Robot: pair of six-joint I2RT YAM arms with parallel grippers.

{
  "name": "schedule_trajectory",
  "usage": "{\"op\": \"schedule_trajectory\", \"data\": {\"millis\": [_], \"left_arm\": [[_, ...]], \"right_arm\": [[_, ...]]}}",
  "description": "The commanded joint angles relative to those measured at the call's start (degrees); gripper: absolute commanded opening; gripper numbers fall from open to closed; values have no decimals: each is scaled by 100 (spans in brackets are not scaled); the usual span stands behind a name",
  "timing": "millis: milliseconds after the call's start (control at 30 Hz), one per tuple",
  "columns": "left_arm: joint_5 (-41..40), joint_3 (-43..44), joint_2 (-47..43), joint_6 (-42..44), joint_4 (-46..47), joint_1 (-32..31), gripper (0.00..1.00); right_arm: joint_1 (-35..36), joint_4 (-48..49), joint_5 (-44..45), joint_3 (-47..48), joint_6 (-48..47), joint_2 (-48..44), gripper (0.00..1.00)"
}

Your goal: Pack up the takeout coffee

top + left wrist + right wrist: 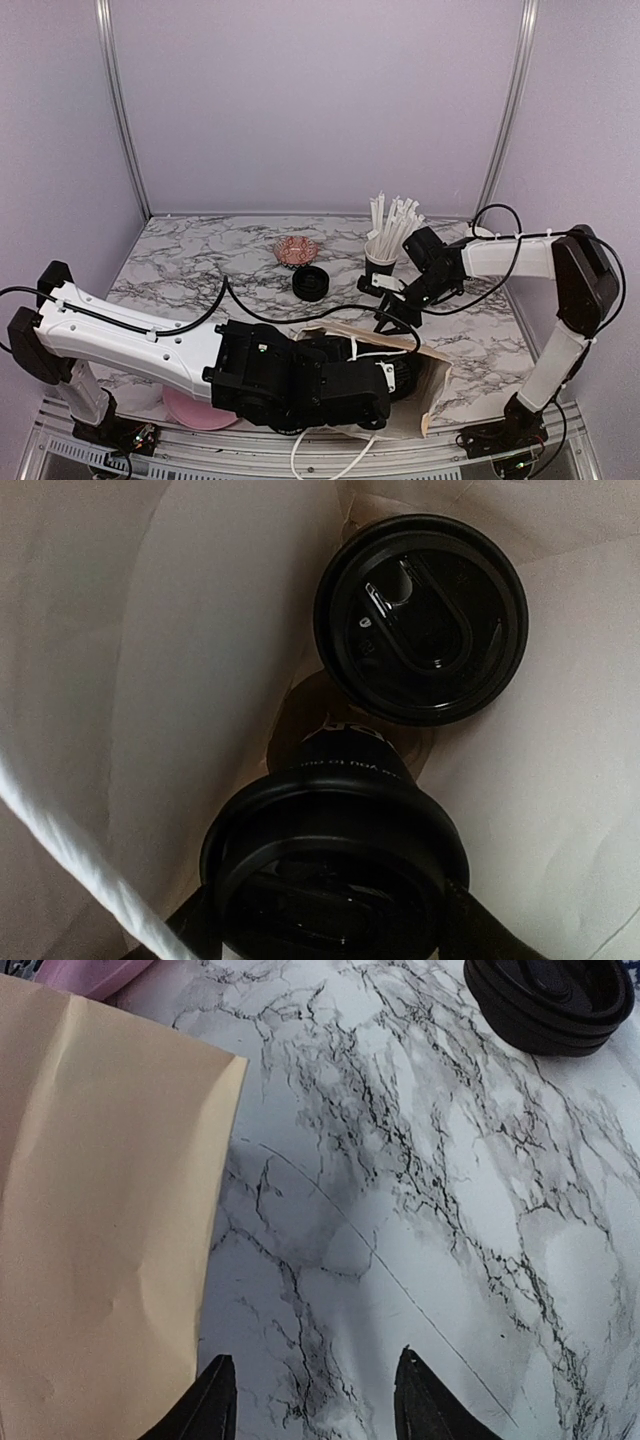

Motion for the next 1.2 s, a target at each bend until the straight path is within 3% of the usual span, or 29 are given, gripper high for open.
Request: {"op": "schedule_trajectory", "data": {"millis": [0,1167], "left_arm": [[-109,-149,-274,190,491,89,49],[398,-859,-283,969,1253,565,48]], "right_arm": [[39,240,-30,-63,105,112,52],[223,300,-664,197,-18,634,52]]}}
